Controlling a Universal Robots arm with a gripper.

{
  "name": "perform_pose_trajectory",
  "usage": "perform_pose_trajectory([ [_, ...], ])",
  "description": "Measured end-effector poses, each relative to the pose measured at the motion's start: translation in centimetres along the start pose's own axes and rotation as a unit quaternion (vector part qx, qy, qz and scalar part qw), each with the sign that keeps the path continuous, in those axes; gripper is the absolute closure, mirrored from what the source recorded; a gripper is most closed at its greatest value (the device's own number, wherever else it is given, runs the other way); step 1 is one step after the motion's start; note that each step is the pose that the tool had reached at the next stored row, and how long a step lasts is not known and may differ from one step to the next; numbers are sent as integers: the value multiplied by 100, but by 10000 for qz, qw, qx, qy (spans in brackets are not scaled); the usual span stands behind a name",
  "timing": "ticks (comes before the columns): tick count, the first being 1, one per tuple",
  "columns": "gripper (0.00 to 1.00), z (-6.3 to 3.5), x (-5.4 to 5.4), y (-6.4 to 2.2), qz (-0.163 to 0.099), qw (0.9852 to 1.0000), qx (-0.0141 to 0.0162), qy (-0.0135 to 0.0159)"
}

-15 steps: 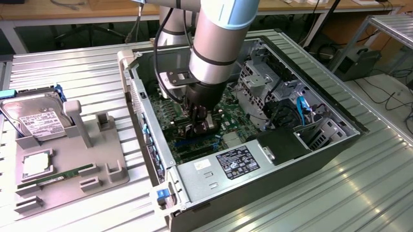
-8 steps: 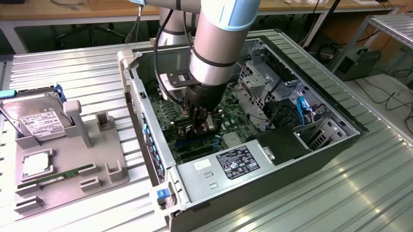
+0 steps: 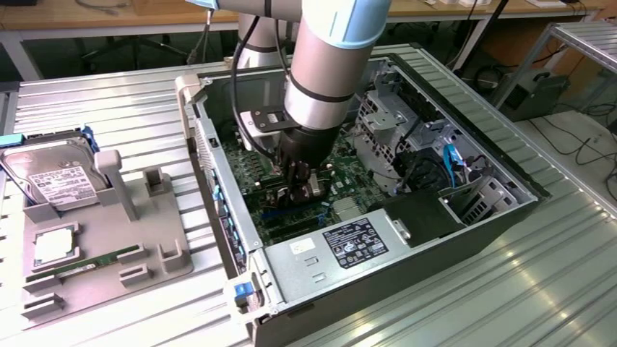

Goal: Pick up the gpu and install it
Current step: 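Insert the gpu into the slot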

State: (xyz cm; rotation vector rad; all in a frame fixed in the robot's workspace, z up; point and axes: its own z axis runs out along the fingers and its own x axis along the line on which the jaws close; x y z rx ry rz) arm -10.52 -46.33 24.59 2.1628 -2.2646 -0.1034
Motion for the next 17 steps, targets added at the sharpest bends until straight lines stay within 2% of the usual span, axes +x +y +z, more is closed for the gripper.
perform_pose_trajectory([
  [2, 74, -1, -2, -25, -1, 10000, 0, -21],
  [8, 74, -2, -2, -38, -2, 10000, 0, -21],
  [17, 74, -2, -1, 7, -2, 10000, 0, -22],
])
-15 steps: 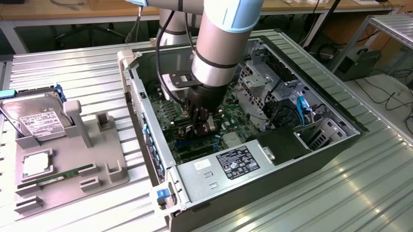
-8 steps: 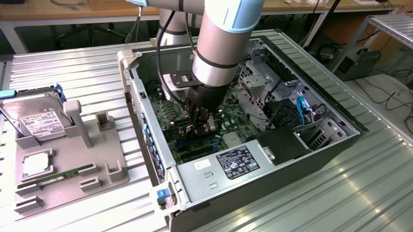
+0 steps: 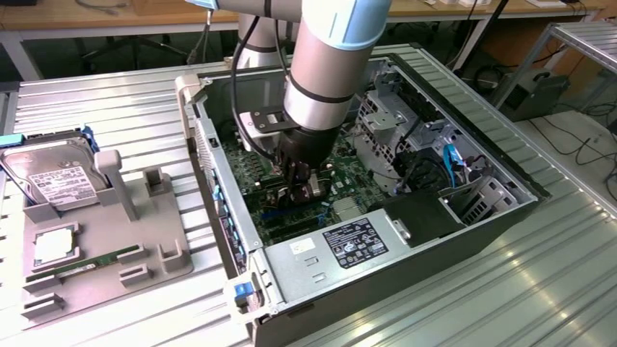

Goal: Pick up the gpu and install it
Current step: 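Insert the gpu into the slot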

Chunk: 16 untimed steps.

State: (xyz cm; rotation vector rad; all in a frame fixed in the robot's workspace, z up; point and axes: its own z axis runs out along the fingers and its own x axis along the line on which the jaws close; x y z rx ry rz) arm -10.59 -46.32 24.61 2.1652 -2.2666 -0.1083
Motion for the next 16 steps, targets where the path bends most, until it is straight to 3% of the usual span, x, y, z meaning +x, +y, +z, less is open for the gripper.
perform_pose_trajectory([
  [9, 74, -93, -26, 5, 0, 10000, 1, -2],
  [16, 74, -76, -26, 5, 0, 10000, 0, -1],
])
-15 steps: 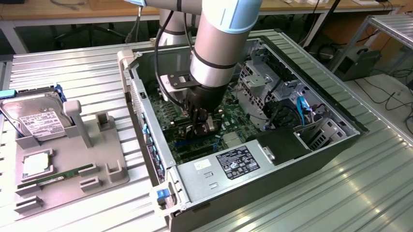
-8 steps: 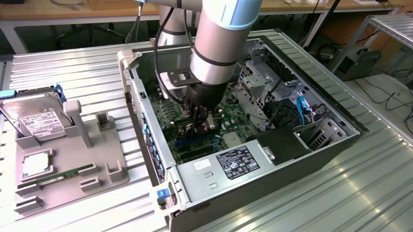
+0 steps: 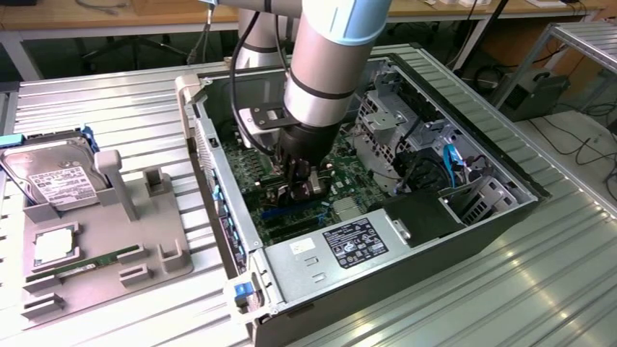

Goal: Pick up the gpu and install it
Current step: 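Insert the gpu into the slot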

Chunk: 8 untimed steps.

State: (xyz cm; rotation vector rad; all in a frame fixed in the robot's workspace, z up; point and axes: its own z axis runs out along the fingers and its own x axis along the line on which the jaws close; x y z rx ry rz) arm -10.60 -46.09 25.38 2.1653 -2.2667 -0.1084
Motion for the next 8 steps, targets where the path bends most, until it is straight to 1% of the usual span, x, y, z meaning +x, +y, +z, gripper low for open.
perform_pose_trajectory([
  [8, 74, 6, 21, 19, 0, 10000, 0, -1],
])
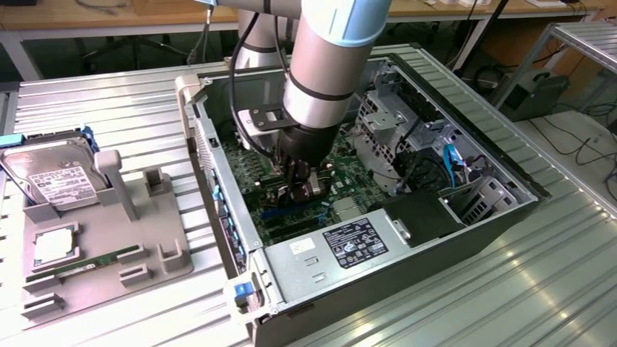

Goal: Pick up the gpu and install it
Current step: 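Insert the gpu into the slot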

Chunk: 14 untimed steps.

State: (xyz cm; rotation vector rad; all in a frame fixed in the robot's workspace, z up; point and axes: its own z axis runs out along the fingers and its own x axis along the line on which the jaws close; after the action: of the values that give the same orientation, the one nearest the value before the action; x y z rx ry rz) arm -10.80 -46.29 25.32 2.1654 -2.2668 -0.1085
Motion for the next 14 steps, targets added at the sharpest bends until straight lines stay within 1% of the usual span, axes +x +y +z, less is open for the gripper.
perform_pose_trajectory([
  [6, 74, 2, 22, 30, 0, 10000, -1, 1],
  [8, 74, 3, 23, 31, 0, 10000, 0, 5],
  [14, 74, 5, 24, 26, 0, 10000, 0, 5],
])
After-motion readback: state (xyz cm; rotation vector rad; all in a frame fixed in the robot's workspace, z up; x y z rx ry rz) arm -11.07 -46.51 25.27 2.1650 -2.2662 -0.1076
